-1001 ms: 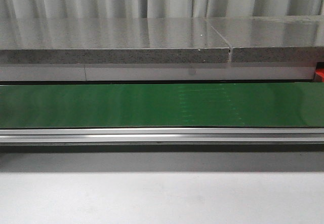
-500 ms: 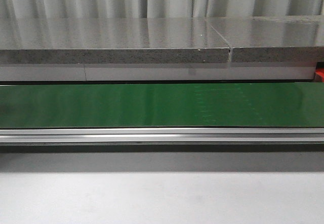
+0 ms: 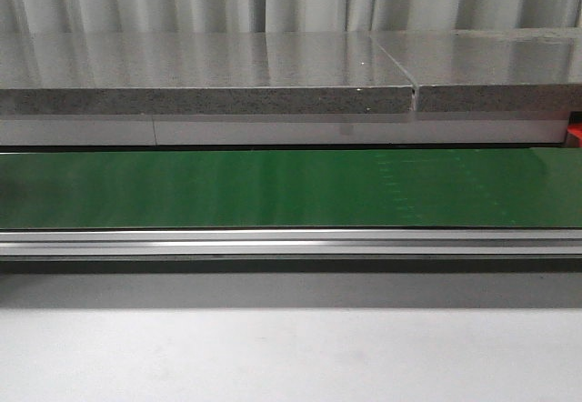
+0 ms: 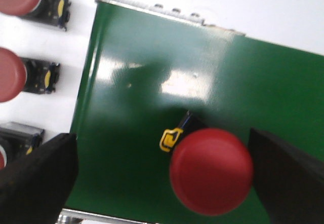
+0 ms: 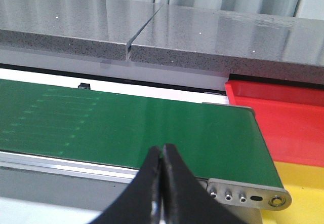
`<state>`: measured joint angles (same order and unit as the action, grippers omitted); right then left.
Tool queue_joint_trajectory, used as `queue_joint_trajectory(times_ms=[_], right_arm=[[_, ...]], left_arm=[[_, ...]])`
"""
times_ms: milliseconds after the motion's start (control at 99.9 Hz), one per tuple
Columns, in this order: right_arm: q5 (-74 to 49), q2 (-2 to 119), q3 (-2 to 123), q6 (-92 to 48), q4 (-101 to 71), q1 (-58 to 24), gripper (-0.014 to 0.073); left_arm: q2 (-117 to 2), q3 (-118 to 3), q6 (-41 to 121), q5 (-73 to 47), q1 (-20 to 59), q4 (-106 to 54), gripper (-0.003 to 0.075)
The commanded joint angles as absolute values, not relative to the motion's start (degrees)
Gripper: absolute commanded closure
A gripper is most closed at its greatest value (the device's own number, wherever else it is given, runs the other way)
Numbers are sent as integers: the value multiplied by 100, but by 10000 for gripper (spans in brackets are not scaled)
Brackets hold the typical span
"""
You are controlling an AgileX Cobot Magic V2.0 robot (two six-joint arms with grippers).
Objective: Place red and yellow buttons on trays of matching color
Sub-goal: 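Grasp a red button with the left gripper and set it on the belt, then grasp a yellow button from the table with the left gripper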
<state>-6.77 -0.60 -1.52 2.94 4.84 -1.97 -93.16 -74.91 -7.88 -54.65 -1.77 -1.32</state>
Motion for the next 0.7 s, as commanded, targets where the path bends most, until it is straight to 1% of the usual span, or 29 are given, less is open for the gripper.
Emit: queue_joint_trajectory(times_ms=[0, 180, 310, 500, 690], right_arm=[[-230, -150, -99, 298, 557, -206, 661], [-230, -150, -99, 298, 557, -206, 661], [-230, -150, -99, 298, 557, -206, 661], [-230, -150, -99, 298, 557, -206, 661], [-230, -150, -99, 298, 557, -206, 661]], left_arm=[[-9094, -7946, -765, -5336, -43, -143, 60], [-9094, -8585, -765, -5471, 23, -190, 60], [-8945, -8684, -765, -5326, 23, -242, 60], [-8385, -8486, -765, -5151, -65, -231, 60], [-7570, -7871, -842, -5174, -572, -52, 60]])
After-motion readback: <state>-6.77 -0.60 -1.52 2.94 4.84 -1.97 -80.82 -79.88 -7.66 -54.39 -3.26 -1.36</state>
